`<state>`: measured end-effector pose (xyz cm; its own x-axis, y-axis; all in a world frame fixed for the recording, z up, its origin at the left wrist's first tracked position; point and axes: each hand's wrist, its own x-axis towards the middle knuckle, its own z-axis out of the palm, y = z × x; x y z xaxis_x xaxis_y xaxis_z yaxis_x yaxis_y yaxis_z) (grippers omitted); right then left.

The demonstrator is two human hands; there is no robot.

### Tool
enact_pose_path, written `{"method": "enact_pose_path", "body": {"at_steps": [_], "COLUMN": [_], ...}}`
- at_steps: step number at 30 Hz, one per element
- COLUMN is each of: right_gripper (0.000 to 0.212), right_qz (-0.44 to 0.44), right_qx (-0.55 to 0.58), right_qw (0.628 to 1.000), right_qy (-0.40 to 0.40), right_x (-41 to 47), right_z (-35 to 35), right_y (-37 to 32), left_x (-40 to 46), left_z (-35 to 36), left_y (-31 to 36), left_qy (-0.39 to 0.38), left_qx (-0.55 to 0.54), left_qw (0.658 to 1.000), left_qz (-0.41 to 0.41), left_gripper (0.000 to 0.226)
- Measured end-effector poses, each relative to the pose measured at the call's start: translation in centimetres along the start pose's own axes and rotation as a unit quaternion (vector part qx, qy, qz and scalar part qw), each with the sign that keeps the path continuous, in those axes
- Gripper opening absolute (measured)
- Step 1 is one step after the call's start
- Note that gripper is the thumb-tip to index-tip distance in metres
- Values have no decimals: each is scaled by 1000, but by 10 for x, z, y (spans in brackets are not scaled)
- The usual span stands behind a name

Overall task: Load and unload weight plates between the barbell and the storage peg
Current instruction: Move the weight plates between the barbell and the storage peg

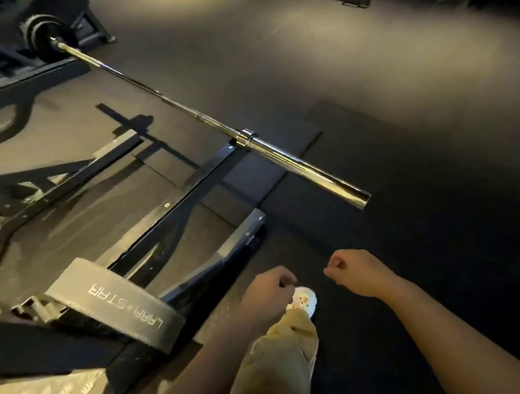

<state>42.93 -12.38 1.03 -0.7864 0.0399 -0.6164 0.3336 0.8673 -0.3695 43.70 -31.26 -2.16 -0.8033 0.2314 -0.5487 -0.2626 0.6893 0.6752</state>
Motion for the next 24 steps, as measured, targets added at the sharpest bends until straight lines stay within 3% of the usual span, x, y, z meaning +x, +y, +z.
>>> {"method": "enact_pose_path", "body": {"at_steps": [5, 10, 13, 19, 24], "right_gripper": [22, 22, 28, 20, 19], "right_qz": [73, 66, 26, -71, -177], "right_qx": [-41, -94, -115, -175, -257], "right_qw": [996, 991, 985, 952, 896], "right_qy": [-32, -64, -127, -239, -317], "right_x": [78, 148, 186, 288, 366], "right_z": [-77, -144, -170, -209, -252], "right_y": [36, 53, 57, 61, 80], "left_x": [109, 198, 240, 288, 313], "left_z": [-1, -21, -29, -11, 24], "left_y": [53, 96, 122, 164, 206], "left_qy": [-46, -56, -32, 75, 143], "left_qx": [-28, -5, 6, -29, -136], "left_qw": [998, 998, 998, 988, 941], "left_qz": [-16, -34, -50, -133, -274], "left_gripper": [9, 4, 11, 51, 43]}}
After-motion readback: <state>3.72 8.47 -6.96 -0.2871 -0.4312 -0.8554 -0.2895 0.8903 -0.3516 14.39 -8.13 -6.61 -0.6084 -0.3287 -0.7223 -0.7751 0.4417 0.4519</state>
